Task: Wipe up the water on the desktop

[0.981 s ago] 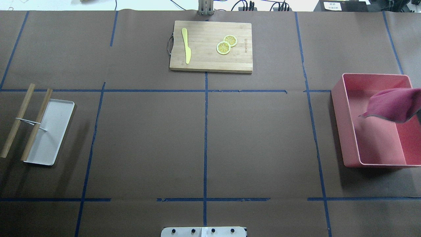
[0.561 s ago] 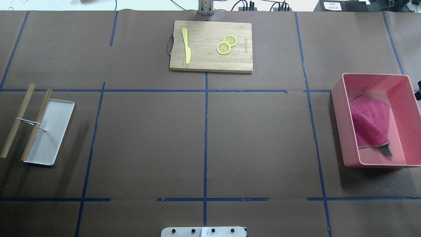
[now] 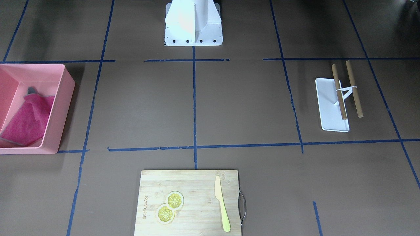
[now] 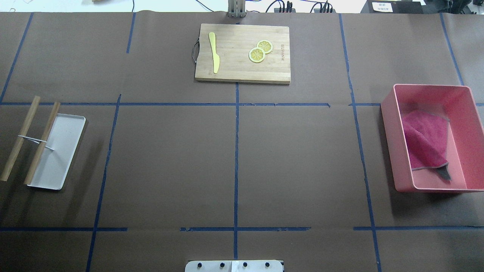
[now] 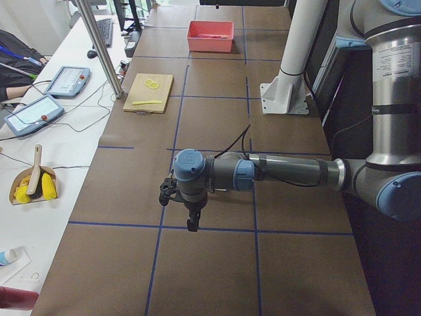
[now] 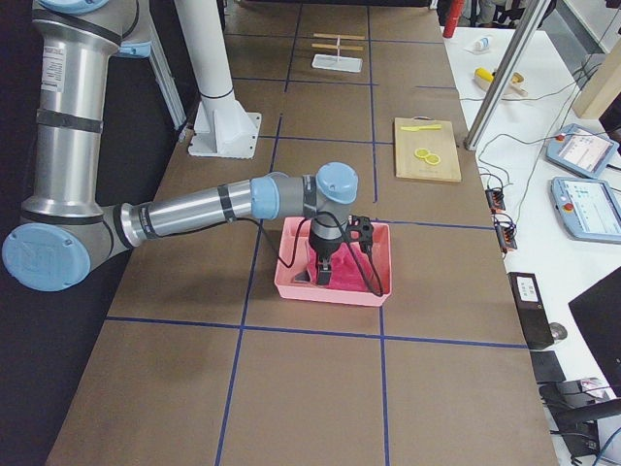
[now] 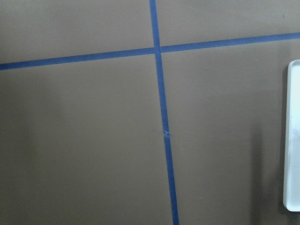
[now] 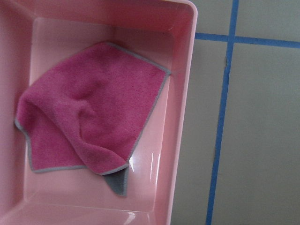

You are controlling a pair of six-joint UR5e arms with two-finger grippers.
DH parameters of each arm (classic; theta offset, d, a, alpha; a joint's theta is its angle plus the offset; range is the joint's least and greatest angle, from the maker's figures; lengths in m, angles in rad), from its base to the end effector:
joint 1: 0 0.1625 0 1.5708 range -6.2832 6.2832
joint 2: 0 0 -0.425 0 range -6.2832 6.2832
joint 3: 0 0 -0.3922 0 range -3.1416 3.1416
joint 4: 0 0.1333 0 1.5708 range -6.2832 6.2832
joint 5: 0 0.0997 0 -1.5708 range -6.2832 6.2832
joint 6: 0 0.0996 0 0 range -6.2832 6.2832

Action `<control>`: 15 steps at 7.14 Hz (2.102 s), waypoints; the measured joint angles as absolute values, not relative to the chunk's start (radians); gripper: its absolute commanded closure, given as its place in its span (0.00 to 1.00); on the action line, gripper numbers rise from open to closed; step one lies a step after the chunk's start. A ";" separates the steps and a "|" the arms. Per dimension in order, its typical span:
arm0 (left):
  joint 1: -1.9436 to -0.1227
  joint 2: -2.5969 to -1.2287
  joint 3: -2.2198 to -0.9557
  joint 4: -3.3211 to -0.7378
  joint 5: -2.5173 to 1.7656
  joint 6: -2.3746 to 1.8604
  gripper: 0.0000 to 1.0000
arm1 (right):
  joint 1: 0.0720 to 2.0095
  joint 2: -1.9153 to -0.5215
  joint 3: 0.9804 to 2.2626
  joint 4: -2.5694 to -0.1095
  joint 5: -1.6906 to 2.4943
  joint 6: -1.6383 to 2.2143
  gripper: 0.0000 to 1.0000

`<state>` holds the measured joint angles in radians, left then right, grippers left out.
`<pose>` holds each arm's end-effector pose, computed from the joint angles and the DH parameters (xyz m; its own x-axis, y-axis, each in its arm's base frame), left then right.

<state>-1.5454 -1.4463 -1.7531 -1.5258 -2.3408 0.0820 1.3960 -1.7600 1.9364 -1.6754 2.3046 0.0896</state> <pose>-0.0528 -0.4409 0.6318 0.7130 0.1089 -0.6927 -0.0841 0.9940 0.0698 -0.0059 -0.4162 0.5777 0.7356 -0.0879 0.6717 0.1081 0.9941 0.0117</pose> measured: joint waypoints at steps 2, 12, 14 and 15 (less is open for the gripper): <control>-1.545 -1.450 -1.760 -1.525 -2.337 0.083 0.00 | 1.456 -1.833 1.816 -1.444 2.308 0.082 0.00; -1.546 -1.439 -1.752 -1.525 -2.335 0.079 0.00 | 1.519 -1.859 1.805 -1.392 2.319 0.090 0.00; -1.546 -1.438 -1.754 -1.525 -2.335 0.078 0.00 | 1.519 -1.861 1.803 -1.390 2.321 0.090 0.00; -1.546 -1.437 -1.755 -1.525 -2.335 0.078 0.00 | 1.519 -1.861 1.803 -1.390 2.322 0.090 0.00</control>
<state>-1.5462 -1.4374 -1.7547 -1.5248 -2.3351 0.0783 1.5187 -1.8614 1.8031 -1.3900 2.3221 0.0905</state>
